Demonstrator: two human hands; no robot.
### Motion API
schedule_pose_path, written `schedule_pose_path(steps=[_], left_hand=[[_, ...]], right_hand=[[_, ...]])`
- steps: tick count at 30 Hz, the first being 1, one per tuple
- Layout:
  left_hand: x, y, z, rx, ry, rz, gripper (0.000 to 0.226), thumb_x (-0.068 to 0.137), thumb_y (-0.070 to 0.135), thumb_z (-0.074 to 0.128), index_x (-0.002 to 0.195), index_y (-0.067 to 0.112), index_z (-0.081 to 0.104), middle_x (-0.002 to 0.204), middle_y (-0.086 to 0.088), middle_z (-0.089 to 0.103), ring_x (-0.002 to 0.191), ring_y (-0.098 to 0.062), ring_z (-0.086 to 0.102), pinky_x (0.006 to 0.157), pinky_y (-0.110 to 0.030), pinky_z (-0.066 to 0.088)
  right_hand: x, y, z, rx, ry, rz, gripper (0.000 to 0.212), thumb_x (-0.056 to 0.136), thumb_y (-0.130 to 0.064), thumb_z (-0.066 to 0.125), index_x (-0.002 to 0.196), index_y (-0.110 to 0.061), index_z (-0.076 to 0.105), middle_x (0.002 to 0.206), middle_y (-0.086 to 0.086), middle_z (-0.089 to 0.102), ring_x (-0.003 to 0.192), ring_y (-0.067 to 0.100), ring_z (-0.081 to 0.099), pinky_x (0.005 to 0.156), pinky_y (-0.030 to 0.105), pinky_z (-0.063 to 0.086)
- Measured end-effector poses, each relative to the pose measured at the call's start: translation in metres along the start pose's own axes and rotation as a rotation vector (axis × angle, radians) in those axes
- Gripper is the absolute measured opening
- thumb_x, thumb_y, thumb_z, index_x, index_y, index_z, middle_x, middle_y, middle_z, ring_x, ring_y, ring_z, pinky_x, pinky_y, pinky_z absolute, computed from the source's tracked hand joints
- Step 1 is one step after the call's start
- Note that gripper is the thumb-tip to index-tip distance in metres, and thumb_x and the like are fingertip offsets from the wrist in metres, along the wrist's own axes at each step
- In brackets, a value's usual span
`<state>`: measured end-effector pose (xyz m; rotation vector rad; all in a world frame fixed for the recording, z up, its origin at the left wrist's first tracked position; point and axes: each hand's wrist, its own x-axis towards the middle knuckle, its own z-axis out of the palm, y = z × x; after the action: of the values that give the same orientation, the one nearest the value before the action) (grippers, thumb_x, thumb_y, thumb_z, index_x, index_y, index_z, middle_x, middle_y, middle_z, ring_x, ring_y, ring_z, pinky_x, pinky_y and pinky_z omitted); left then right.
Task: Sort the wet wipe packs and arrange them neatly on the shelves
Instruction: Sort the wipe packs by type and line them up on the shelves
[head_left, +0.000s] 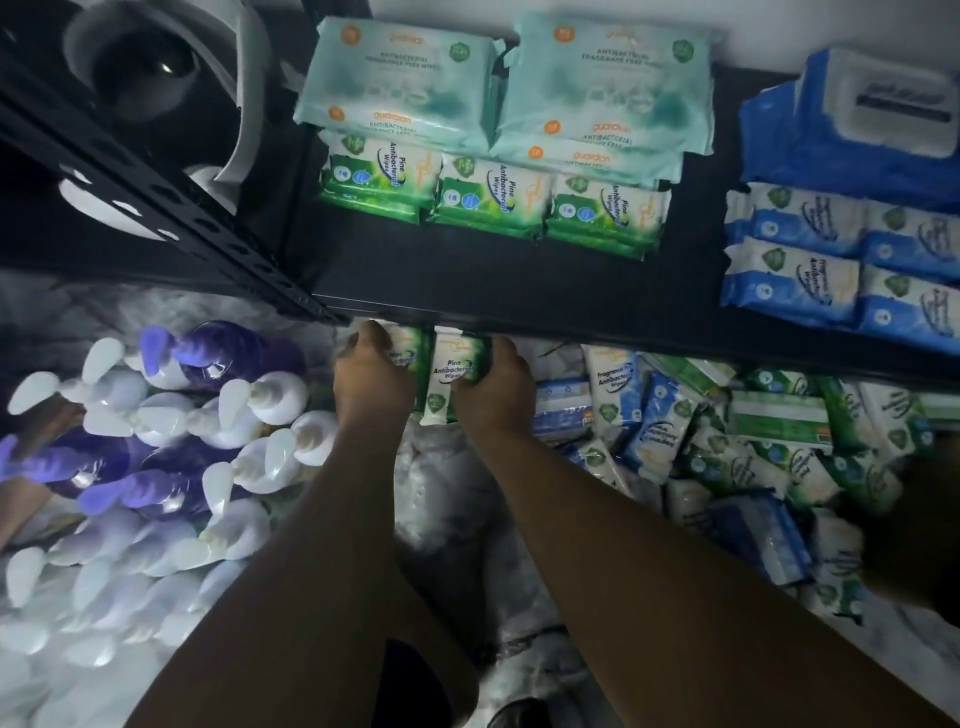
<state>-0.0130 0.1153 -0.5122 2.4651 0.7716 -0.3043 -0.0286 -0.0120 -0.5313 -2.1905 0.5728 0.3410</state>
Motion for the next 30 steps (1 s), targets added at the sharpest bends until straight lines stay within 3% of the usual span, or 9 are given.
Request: schedule_pose_path(steps=[2,6,11,15,19,21,24,26,30], left_hand=[[-0.01,0.001,0.005,-0.012,0.08,0.077,0.037,0.074,-0.002,0.058,0.11,0.007,0.054,0.114,-0.021,0.057,0.104,-0.041,0.055,0.086,-0.04,0.044],[-0.046,0.005,0.019,-0.032,0.164,0.229,0.044,0.063,0.004,0.06,0.107,0.002,0.056,0.107,-0.025,0.058,0.096,-0.046,0.055,0.08,-0.048,0.047],[-0.109,0.024,0.021,-0.045,-0.184,0.107,0.037,0.073,0.022,0.06,0.109,0.013,0.064,0.103,-0.017,0.067,0.099,-0.04,0.063,0.078,-0.043,0.054],[-0.151,0.02,0.026,0.015,-0.301,0.1,0.052,0.076,0.05,0.056,0.113,0.016,0.068,0.109,-0.01,0.068,0.104,-0.032,0.067,0.085,-0.043,0.057],[-0.19,0.033,0.023,-0.028,-0.332,0.177,0.044,0.082,0.049,0.05,0.097,0.012,0.068,0.097,-0.011,0.069,0.097,-0.032,0.067,0.083,-0.04,0.055],[-0.208,0.045,0.02,-0.022,-0.392,0.223,0.049,0.079,0.044,0.044,0.104,0.01,0.07,0.105,-0.01,0.07,0.104,-0.03,0.066,0.088,-0.034,0.052],[-0.228,0.058,0.028,-0.005,-0.444,0.234,0.04,0.09,0.033,0.052,0.119,0.009,0.067,0.118,-0.009,0.07,0.113,-0.028,0.065,0.091,-0.029,0.049],[-0.237,0.067,0.036,0.015,-0.452,0.276,0.052,0.088,0.042,0.041,0.12,0.011,0.065,0.121,-0.007,0.068,0.116,-0.027,0.063,0.094,-0.028,0.047],[-0.251,0.094,0.048,0.089,-0.52,0.317,0.042,0.094,0.031,0.051,0.129,0.011,0.059,0.128,-0.005,0.062,0.124,-0.023,0.057,0.084,-0.019,0.035]], right_hand=[[-0.004,0.005,-0.014,0.055,-0.03,0.016,0.053,0.082,-0.024,0.076,0.131,-0.019,0.055,0.118,0.011,0.063,0.107,0.029,0.062,0.088,0.044,0.056],[-0.019,0.041,-0.067,0.0,-0.018,-0.007,0.017,0.087,-0.024,0.068,0.101,-0.016,0.068,0.095,0.009,0.069,0.089,0.028,0.065,0.076,0.036,0.055],[-0.061,0.103,-0.159,-0.076,0.077,0.042,0.015,0.096,-0.019,0.062,0.092,-0.006,0.069,0.089,0.018,0.069,0.086,0.037,0.064,0.073,0.042,0.053],[-0.094,0.129,-0.22,0.021,0.095,0.226,0.006,0.095,-0.012,0.065,0.097,-0.007,0.068,0.095,0.016,0.068,0.081,0.025,0.062,0.07,0.035,0.044],[-0.12,0.159,-0.255,0.061,0.12,0.299,0.015,0.092,-0.024,0.071,0.08,-0.018,0.064,0.083,0.01,0.066,0.072,0.025,0.06,0.066,0.03,0.048],[-0.124,0.181,-0.263,0.061,0.173,0.359,0.016,0.088,-0.028,0.075,0.076,-0.021,0.067,0.086,0.014,0.07,0.076,0.033,0.064,0.07,0.044,0.056],[-0.132,0.197,-0.282,0.097,0.214,0.392,0.009,0.094,-0.012,0.064,0.09,-0.009,0.071,0.089,0.017,0.066,0.07,0.031,0.058,0.065,0.031,0.046],[-0.136,0.2,-0.3,0.108,0.244,0.389,0.012,0.097,-0.006,0.058,0.097,-0.003,0.07,0.092,0.017,0.065,0.077,0.032,0.059,0.065,0.029,0.038],[-0.129,0.213,-0.32,0.145,0.236,0.381,0.008,0.094,-0.006,0.063,0.096,-0.01,0.069,0.093,0.015,0.066,0.092,0.031,0.062,0.081,0.032,0.047]])
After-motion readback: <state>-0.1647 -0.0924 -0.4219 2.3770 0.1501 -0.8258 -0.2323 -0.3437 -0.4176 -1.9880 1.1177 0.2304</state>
